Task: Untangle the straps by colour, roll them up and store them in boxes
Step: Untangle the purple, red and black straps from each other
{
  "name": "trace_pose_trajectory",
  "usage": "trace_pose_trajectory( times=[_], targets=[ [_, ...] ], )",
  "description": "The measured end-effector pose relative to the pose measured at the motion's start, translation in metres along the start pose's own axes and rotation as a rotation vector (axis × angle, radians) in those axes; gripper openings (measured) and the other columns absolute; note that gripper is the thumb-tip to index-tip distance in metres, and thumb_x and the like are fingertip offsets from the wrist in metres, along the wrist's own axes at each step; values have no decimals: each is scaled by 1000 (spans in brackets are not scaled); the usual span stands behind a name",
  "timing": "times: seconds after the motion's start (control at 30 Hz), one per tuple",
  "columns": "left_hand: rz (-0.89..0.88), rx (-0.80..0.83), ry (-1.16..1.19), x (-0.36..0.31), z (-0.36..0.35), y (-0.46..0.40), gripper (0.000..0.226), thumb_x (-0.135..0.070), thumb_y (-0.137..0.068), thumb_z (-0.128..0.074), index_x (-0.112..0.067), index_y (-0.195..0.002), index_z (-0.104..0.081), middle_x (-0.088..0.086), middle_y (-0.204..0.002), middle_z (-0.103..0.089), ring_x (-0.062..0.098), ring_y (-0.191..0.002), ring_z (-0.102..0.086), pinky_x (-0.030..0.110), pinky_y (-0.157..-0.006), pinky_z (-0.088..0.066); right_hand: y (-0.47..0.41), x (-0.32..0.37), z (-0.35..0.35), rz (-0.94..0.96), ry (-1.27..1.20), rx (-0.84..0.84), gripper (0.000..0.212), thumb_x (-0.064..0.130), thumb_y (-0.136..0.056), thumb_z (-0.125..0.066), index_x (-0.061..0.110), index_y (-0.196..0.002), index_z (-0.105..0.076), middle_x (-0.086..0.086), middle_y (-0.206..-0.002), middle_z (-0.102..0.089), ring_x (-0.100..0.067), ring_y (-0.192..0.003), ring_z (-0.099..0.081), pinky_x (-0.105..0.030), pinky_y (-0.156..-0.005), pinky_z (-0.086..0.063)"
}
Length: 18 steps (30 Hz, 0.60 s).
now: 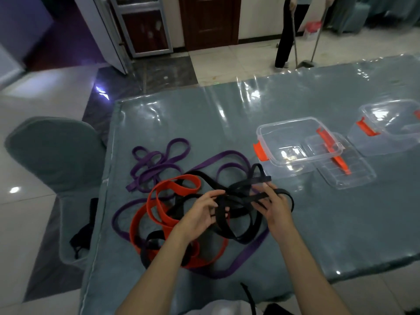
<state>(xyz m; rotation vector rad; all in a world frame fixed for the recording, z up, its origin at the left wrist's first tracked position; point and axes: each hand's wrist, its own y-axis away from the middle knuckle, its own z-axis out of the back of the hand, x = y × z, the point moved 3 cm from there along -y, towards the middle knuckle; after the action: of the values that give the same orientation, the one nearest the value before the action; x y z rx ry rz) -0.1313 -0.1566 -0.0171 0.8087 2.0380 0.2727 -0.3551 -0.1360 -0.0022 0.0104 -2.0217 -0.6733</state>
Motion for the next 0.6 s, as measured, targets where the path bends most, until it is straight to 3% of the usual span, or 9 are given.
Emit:
trace_pose_trajectory(
  times=[0.13,0.27,0.37,0.5,0.6],
  targets=[
    [-144,-101,-192,-14,24,7,38,15,-89,-68,-8,-119,-67,12,-116,-76,31,-102,-76,34,-80,-64,-9,-2,-26,-27,-22,74,32,31,-106,-62,14,-133,-65,-11,-121,-79,-23,-100,-79,-32,-70,-64],
    [-218,-183,-203,-20,39,11,14,-11,-100,-73,-7,-112,-67,9,-105,-75,32,-98,-77,40,-81,-65,-16,-8,-46,-44,-40,105,25,33,-107,-61,19,-126,-69,-7,-117,-80,-23,-100,-80,-34,-68,-64],
    [-222,-238,-253,-23,43,14,25,-32,-103,-70,-8,-110,-69,10,-102,-77,29,-91,-77,40,-76,-64,-19,-11,-54,-54,21,105,31,40,-107,-59,16,-122,-72,-7,-114,-81,-25,-98,-80,-36,-69,-65],
    [-289,-395,-332,-30,44,15,40,-36,-107,-63,4,-108,-63,17,-92,-73,22,-71,-74,31,-59,-60,-20,-17,-53,-69,248,35,39,41,-109,-56,8,-109,-75,-14,-103,-82,-26,-89,-79,-32,-66,-65],
    [-381,-503,-441,-34,39,14,39,-37,-108,-61,2,-98,-62,9,-76,-71,16,-55,-65,27,-49,-54,-20,-20,-47,-114,121,-25,30,35,-108,-59,7,-110,-70,-12,-92,-81,-26,-88,-77,-35,-72,-64]
  ],
)
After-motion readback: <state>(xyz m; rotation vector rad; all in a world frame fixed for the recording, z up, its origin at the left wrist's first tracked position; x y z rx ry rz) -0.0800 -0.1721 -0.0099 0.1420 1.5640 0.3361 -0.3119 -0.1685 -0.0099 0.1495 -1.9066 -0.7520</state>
